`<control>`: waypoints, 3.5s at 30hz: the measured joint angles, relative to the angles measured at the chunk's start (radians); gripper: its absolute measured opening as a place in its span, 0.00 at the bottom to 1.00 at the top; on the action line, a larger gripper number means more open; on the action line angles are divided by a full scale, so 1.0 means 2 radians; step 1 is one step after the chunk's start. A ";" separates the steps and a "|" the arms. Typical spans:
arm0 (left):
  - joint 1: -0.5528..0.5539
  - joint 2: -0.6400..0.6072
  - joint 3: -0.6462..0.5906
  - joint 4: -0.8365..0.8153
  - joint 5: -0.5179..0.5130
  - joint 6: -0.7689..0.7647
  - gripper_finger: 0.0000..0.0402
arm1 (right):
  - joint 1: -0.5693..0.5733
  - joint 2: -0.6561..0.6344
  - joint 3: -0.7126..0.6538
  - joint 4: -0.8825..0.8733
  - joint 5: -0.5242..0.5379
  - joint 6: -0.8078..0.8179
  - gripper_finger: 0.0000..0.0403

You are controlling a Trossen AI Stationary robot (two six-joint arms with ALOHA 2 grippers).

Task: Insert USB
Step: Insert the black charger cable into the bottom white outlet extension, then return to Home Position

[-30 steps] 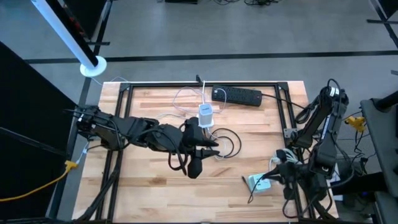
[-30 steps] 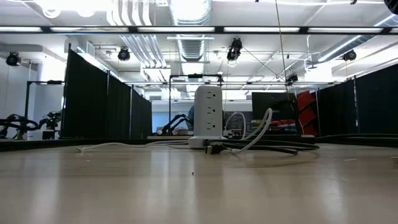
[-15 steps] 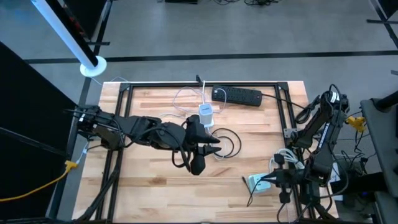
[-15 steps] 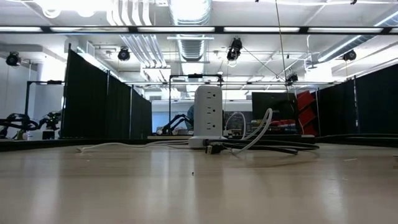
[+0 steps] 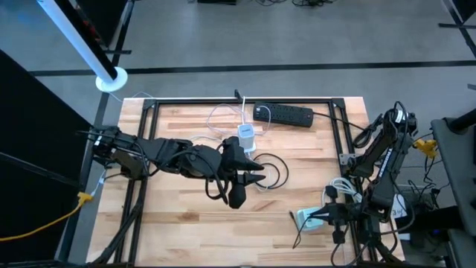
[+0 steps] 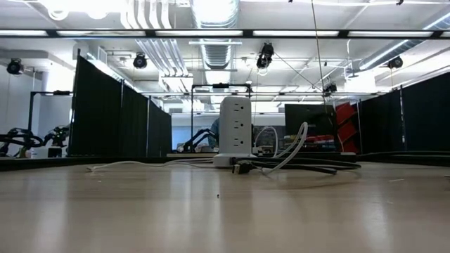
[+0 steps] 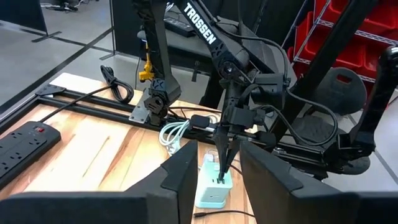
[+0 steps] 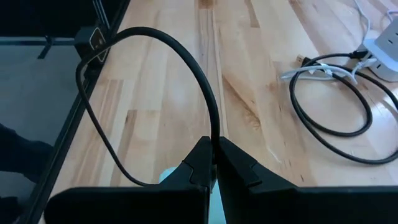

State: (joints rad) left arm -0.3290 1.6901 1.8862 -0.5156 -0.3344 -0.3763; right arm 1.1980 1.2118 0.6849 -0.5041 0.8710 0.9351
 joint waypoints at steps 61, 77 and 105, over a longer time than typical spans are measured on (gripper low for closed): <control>0.005 -0.025 0.000 -0.047 -0.004 0.062 0.27 | -0.037 -0.006 0.041 -0.062 -0.164 0.013 0.34; 0.007 -0.077 -0.003 -0.135 -0.064 0.101 0.26 | -0.122 -0.010 0.241 -0.337 -0.157 -0.031 0.58; 0.148 -0.501 -0.437 0.061 0.006 0.119 0.25 | -0.578 -0.031 0.325 -0.038 -0.372 -0.355 0.47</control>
State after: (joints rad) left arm -0.0336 0.6878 1.0128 -0.3938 -0.3227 -0.1380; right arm 0.0429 1.1500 1.3357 -0.5791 0.1262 0.2252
